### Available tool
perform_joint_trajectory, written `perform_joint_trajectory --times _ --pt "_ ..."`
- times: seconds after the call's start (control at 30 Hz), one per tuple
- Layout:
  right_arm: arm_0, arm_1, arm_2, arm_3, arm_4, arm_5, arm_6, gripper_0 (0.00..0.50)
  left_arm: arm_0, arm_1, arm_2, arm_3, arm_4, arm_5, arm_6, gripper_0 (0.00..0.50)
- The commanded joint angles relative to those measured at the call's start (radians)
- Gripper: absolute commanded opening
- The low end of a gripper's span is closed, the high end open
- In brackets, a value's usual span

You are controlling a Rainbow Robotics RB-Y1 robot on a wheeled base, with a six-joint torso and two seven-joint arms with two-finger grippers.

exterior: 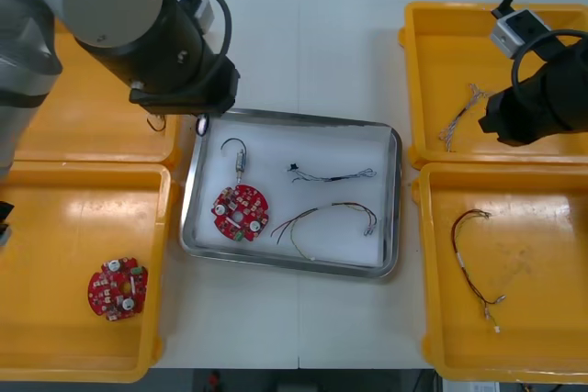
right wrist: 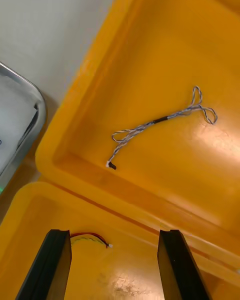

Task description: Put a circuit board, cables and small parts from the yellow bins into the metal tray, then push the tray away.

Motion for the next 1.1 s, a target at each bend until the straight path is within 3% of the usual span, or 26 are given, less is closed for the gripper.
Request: perform_joint_trajectory --times 0.03,0.2,0.7,0.93,1.1 --pt "0.096 -0.037 -0.140 -0.054 -0.060 0.003 -0.108 0.500 -0.069 -0.052 -0.094 0.061 -0.001 -0.091 -0.057 0.000" --pt "0.182 -0.057 -0.243 -0.075 -0.119 0.003 -0.134 0.500 -0.069 -0.067 -0.188 0.128 -0.020 -0.197 -0.061 0.000" --pt "0.371 -0.078 -0.354 -0.127 -0.114 0.003 -0.168 0.500 -0.069 -0.101 -0.371 0.282 -0.096 -0.378 -0.063 0.000" --pt "0.429 -0.042 -0.380 -0.134 -0.094 0.003 -0.182 0.500 -0.069 -0.118 -0.401 0.334 -0.125 -0.416 -0.068 0.000" --pt "0.458 0.006 -0.380 -0.170 -0.025 0.003 -0.189 0.500 -0.068 -0.118 -0.412 0.334 -0.127 -0.422 -0.061 0.005"
